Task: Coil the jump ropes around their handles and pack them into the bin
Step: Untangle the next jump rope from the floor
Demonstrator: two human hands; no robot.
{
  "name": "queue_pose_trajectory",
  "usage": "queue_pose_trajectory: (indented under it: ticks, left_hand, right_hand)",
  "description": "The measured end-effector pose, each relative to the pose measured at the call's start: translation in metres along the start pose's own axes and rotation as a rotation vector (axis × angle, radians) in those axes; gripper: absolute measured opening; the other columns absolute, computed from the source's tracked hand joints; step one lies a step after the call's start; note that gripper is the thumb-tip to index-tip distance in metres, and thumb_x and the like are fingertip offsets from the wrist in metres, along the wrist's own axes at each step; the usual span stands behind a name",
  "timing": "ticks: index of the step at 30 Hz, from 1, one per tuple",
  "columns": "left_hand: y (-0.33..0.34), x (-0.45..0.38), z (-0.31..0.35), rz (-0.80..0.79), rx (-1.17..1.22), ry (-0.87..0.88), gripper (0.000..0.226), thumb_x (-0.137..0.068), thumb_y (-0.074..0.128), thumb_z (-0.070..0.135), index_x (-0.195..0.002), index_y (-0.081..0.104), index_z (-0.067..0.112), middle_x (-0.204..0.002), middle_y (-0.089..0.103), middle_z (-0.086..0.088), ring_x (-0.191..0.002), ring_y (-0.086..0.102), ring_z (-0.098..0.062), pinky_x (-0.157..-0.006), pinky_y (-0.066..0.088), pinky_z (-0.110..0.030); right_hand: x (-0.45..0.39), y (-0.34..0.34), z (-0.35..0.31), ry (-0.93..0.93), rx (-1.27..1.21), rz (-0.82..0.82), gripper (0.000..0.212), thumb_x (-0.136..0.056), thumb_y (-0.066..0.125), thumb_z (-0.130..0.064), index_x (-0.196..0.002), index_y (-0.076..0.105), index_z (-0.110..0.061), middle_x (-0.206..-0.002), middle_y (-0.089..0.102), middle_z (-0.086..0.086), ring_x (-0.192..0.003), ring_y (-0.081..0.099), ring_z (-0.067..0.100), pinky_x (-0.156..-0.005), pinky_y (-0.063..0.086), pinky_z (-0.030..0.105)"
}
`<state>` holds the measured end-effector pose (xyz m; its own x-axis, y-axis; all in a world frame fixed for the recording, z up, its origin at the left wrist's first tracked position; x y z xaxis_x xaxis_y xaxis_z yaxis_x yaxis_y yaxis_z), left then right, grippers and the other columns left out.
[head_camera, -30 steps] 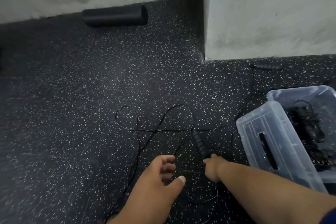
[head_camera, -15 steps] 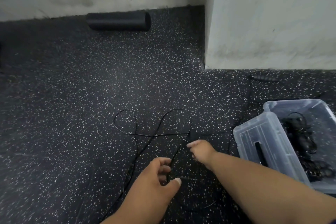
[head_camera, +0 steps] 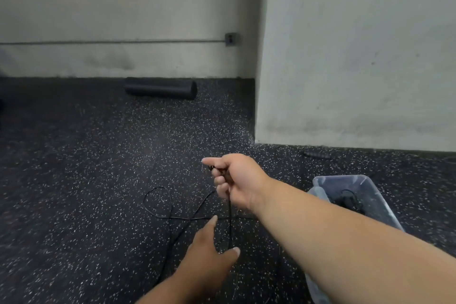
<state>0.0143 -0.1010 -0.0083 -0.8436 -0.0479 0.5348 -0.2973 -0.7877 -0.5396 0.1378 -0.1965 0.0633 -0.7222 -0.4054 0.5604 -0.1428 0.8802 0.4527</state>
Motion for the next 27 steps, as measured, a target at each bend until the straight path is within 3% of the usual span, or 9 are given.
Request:
queue_pose_trajectory:
  ticks: [3,5,7,10,15,18,23,25,27]
  left_hand:
    - [0.007,0.02,0.023,0.016,-0.018,0.118,0.056,-0.103,0.056,0.048,-0.157,0.038,0.044,-0.162,0.037,0.009,-0.141,0.041,-0.009,-0.117,0.032,-0.029]
    - [0.011,0.035,0.036,0.021,-0.04,0.169,0.033,-0.111,0.041,0.045,-0.134,0.064,0.041,-0.14,0.061,0.015,-0.121,0.055,0.0,-0.104,0.041,-0.022]
    - [0.012,0.05,0.049,0.021,0.069,0.167,0.038,-0.112,0.035,0.044,-0.113,0.072,0.036,-0.113,0.073,0.017,-0.105,0.064,0.001,-0.094,0.049,-0.022]
    - [0.005,0.065,0.065,0.056,0.311,0.196,0.042,-0.112,0.032,0.045,-0.109,0.072,0.029,-0.098,0.079,0.007,-0.096,0.073,-0.014,-0.089,0.059,-0.034]
    - [-0.019,0.072,0.092,0.069,0.536,0.283,0.053,-0.113,0.024,0.046,-0.12,0.068,0.017,-0.105,0.081,-0.004,-0.099,0.078,-0.022,-0.084,0.062,-0.038]
    - [-0.023,0.073,0.093,0.096,0.558,0.294,0.053,-0.113,0.027,0.044,-0.121,0.068,0.012,-0.102,0.081,-0.008,-0.095,0.077,-0.029,-0.077,0.064,-0.035]
    - [-0.03,0.067,0.085,0.116,0.572,0.283,0.056,-0.111,0.029,0.051,-0.117,0.073,0.018,-0.103,0.081,-0.003,-0.104,0.074,-0.031,-0.081,0.062,-0.037]
    - [-0.036,0.065,0.083,0.134,0.604,0.294,0.056,-0.111,0.028,0.051,-0.118,0.072,0.018,-0.103,0.081,-0.004,-0.105,0.074,-0.03,-0.081,0.061,-0.035]
    - [-0.042,0.063,0.081,0.143,0.681,0.28,0.056,-0.111,0.029,0.051,-0.121,0.07,0.014,-0.105,0.081,-0.007,-0.104,0.075,-0.03,-0.082,0.062,-0.036]
  right_hand:
    - [0.051,0.019,-0.027,-0.108,-0.017,-0.054,0.039,-0.1,0.038,-0.005,-0.124,0.068,-0.004,-0.077,0.062,0.004,-0.056,0.057,0.009,-0.05,0.051,0.02]
    - [0.078,0.021,-0.046,-0.181,0.056,-0.059,0.038,-0.102,0.039,-0.007,-0.132,0.063,-0.005,-0.096,0.073,0.009,-0.075,0.072,0.018,-0.072,0.063,0.03]
    - [0.1,0.011,-0.059,-0.241,0.224,-0.002,0.042,-0.101,0.046,-0.013,-0.142,0.057,-0.017,-0.112,0.077,0.006,-0.095,0.075,0.022,-0.095,0.057,0.04]
    - [0.126,-0.014,-0.059,-0.287,0.463,0.091,0.062,-0.097,0.052,-0.015,-0.154,0.042,-0.036,-0.111,0.078,0.002,-0.099,0.072,0.022,-0.106,0.051,0.045]
    - [0.138,-0.052,0.007,-0.127,0.624,0.058,0.075,-0.085,0.059,-0.01,-0.155,0.044,-0.031,-0.122,0.074,0.007,-0.102,0.067,0.025,-0.083,0.053,0.041]
    - [0.137,-0.044,0.052,0.001,0.722,-0.155,0.041,-0.085,0.059,-0.009,-0.117,0.069,-0.032,-0.101,0.078,-0.015,-0.108,0.066,0.02,-0.081,0.044,0.035]
    - [0.132,-0.042,0.077,0.0,0.834,-0.155,0.016,-0.102,0.057,-0.025,-0.098,0.071,-0.018,-0.11,0.076,0.013,-0.082,0.066,0.012,-0.063,0.04,0.024]
    - [0.132,-0.05,0.071,0.001,0.923,-0.161,0.022,-0.107,0.054,-0.034,-0.092,0.066,-0.022,-0.103,0.074,0.005,-0.082,0.066,0.01,-0.068,0.045,0.024]
    - [0.132,-0.052,0.064,-0.006,0.957,-0.15,0.015,-0.101,0.063,-0.041,-0.101,0.063,-0.027,-0.105,0.07,-0.004,-0.09,0.064,0.011,-0.077,0.049,0.028]
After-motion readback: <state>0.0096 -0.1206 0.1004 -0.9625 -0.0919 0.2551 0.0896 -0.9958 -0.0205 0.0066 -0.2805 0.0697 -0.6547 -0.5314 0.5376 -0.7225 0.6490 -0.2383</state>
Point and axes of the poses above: each hand's wrist, its own x-axis away from the middle knuckle, its own y-axis out of the palm, z = x × y, the point moved 4 cm from there along -x, towards the middle knuckle
